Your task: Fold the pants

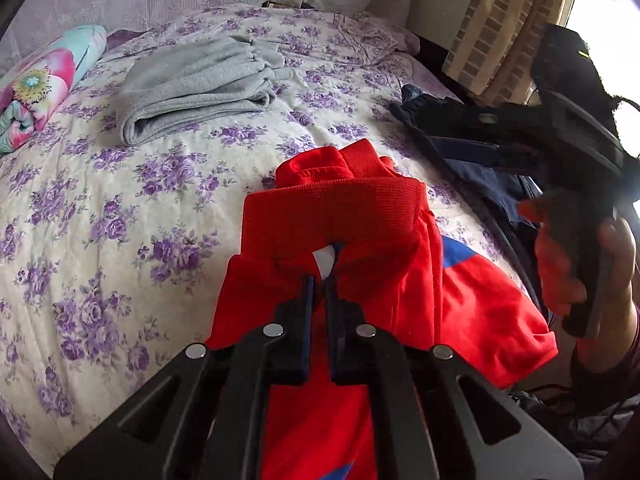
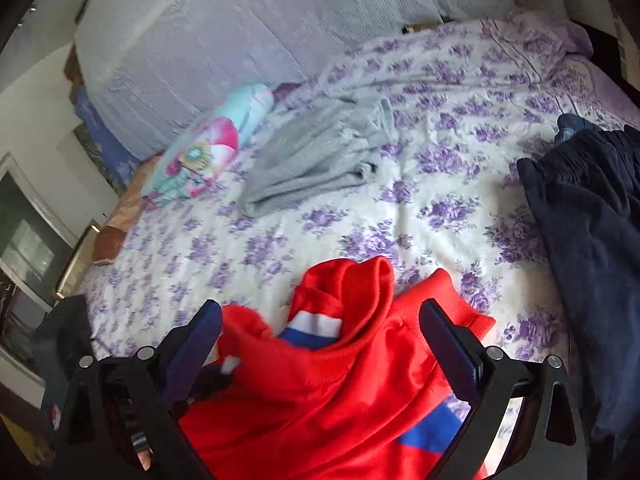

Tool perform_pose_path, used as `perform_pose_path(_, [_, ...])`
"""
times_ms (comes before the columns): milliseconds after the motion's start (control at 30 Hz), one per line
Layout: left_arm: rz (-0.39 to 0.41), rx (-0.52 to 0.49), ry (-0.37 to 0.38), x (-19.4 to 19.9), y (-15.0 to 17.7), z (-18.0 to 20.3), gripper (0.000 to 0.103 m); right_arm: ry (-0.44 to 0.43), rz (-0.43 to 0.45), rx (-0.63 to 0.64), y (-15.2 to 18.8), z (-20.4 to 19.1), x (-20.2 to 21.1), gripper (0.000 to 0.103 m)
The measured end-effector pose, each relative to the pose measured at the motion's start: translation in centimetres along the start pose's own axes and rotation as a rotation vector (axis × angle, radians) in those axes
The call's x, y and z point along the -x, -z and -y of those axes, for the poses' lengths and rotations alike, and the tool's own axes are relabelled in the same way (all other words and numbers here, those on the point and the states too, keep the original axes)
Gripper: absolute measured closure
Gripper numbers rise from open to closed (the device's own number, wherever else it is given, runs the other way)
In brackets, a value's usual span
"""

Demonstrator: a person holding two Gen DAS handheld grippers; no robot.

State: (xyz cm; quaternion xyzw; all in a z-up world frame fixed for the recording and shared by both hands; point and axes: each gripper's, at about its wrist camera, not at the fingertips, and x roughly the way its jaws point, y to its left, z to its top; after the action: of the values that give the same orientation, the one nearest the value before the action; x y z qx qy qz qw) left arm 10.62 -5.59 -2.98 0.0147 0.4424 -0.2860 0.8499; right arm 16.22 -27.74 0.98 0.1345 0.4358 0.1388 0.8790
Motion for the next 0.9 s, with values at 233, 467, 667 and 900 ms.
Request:
perform_pose_path(233, [-0.067, 0.02, -0.003, -2.6, -0.9, -1.0, 0.06, 0.061, -0.261, 0.024, -0.6, -0.7, -7.5, 0.039])
perform_pose_path(467, [-0.01, 0.002, 0.036, -2.1, -0.8, -0.4, 0.097, 0.032, -0.208, 0.049, -1.2, 0.0, -5.5, 0.093])
perform_pose_path(667, [0.064, 0.063, 0.026, 0.7, -0.8, -2.0, 0.097, 0.075, -0.137, 0.128, -1.4, -2.5, -3.2, 0.093])
perform_pose_path(900, [0.003, 0.141, 0.008, 0.4, -0.8, -6.8, 0.043, 0.084, -0.149, 0.059, -0.2, -0.2, -4.5, 0.093])
